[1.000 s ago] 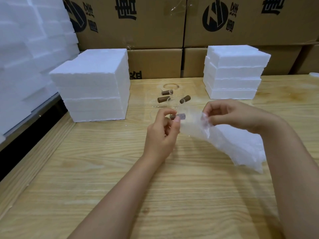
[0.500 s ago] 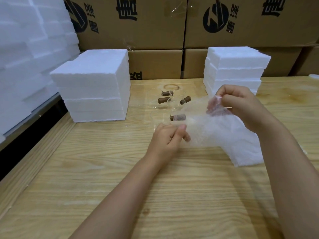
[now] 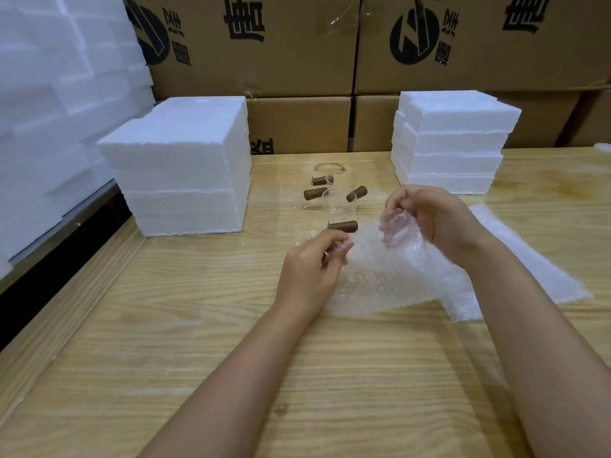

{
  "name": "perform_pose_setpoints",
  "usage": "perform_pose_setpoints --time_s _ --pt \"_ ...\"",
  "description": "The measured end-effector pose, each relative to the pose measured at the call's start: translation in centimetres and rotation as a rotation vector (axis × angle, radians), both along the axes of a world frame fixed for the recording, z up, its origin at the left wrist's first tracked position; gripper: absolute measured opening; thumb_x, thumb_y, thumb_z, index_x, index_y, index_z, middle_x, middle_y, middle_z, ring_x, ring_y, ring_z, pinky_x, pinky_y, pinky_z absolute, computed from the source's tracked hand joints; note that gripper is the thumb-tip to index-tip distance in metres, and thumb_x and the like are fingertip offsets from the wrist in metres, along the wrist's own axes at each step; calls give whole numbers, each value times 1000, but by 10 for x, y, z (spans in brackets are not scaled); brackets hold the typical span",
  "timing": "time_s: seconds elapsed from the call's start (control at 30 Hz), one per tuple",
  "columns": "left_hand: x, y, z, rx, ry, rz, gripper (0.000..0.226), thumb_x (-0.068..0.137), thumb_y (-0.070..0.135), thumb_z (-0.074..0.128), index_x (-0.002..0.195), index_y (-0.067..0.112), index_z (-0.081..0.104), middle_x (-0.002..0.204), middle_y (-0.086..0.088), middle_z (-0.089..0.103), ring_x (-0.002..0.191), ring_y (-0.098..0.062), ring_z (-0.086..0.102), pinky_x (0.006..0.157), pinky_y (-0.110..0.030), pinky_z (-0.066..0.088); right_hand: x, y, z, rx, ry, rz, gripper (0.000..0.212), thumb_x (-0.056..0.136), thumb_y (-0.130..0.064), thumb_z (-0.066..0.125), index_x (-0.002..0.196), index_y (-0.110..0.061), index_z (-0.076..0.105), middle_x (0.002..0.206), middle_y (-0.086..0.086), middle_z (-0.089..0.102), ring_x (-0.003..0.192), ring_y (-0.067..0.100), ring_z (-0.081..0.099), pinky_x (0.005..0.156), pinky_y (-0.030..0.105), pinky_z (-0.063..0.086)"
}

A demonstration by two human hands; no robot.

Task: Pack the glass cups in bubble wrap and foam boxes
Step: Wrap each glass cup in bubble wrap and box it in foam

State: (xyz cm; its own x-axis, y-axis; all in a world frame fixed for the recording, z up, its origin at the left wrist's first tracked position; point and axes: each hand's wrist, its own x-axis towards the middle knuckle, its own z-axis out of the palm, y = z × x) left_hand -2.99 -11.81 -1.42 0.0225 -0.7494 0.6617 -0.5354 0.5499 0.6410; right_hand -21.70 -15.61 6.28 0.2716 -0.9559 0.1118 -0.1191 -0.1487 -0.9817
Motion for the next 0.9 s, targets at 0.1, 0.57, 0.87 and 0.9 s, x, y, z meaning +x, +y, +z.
perform_pose_setpoints --time_s 0.1,0.57,0.87,0.9 --pt "4 -2 -2 53 -10 -31 6 89 9 66 88 7 71 63 6 62 56 6 53 57 -4 33 17 -9 -11 -79 156 -223 18 92 -19 51 83 -19 65 95 7 63 61 13 60 52 23 48" --pt "7 -5 -2 233 47 -52 7 83 17 74 79 22 74 65 0 67 65 -14 60 56 -11 39 49 -27 -50 -134 366 -79 5 89 -12 64 94 -14 66 80 -7 60 87 14 57 83 29 45" --pt "13 -6 23 327 125 126 8 85 21 70 78 22 74 66 5 67 64 -7 61 65 -24 49 24 -7 7 -187 38 -250 13 91 -17 62 83 -22 71 69 -6 63 58 4 47 61 18 38" --pt "16 -6 27 326 106 169 8 85 22 69 80 21 75 65 7 65 63 -7 59 64 -24 47 20 -2 18 -193 -22 -221 14 90 -16 62 82 -22 71 68 -5 64 58 7 44 57 17 38"
